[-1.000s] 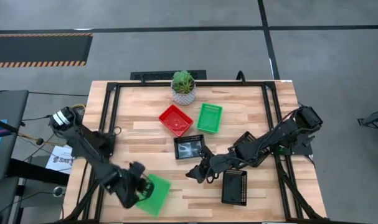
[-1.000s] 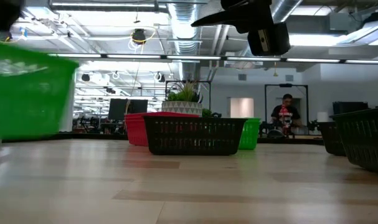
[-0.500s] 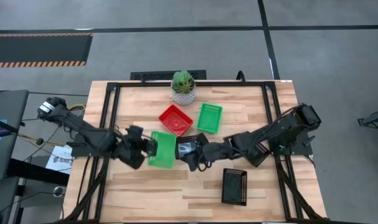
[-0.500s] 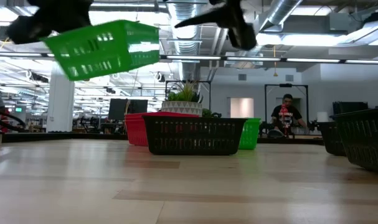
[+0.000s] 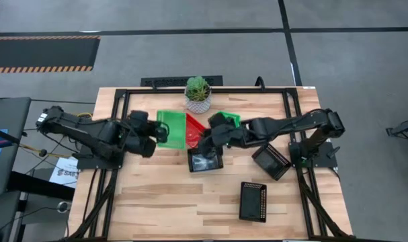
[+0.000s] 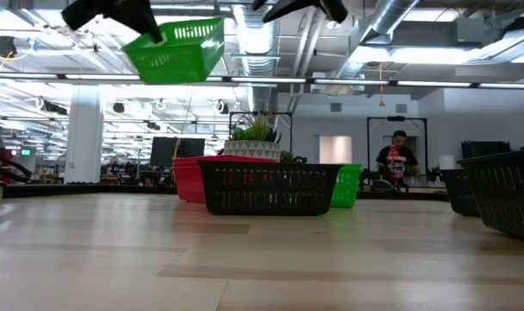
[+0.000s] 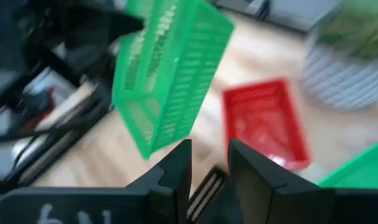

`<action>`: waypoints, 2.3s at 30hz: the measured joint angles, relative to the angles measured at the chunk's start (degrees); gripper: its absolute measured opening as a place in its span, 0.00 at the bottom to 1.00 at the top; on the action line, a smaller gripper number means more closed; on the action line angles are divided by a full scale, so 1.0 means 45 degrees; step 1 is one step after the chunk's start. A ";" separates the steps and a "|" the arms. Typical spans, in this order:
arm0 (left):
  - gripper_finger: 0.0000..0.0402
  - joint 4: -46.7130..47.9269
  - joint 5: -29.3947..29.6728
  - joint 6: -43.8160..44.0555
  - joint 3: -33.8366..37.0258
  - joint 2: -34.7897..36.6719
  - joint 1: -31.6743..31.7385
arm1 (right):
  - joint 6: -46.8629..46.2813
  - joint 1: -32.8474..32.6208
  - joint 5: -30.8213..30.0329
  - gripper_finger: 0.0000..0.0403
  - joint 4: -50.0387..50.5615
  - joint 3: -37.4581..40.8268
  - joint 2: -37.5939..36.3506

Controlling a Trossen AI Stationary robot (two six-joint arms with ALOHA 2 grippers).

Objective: Stack baskets by color
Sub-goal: Stack the bottom green bin on the top green bin

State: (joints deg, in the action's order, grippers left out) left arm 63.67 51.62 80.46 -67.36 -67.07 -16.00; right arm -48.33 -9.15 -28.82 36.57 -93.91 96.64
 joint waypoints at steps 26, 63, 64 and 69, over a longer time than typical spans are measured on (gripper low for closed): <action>0.00 -0.3532 0.1151 -0.5297 -0.1241 -0.0117 0.2453 | 0.3385 0.1543 -0.1578 0.60 -0.2605 -0.0603 0.0040; 0.20 -0.8431 -0.1852 -1.0374 -0.1281 -0.1123 0.2568 | 0.1940 0.2635 -0.1001 0.02 -0.0375 -0.0578 0.0035; 0.25 -0.8358 -0.2175 -1.0580 -0.1386 -0.1137 0.2568 | 0.1629 0.2772 -0.0904 0.02 -0.0077 -0.0582 0.0010; 0.51 -0.8276 -0.3288 -1.1391 -0.2273 -0.1129 0.2556 | 0.0802 0.3735 -0.0195 0.01 0.1851 -0.0578 -0.0424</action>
State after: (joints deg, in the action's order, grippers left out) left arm 26.43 36.82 29.20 -77.59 -72.15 -4.50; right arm -44.72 7.66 -29.70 44.89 -96.51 94.73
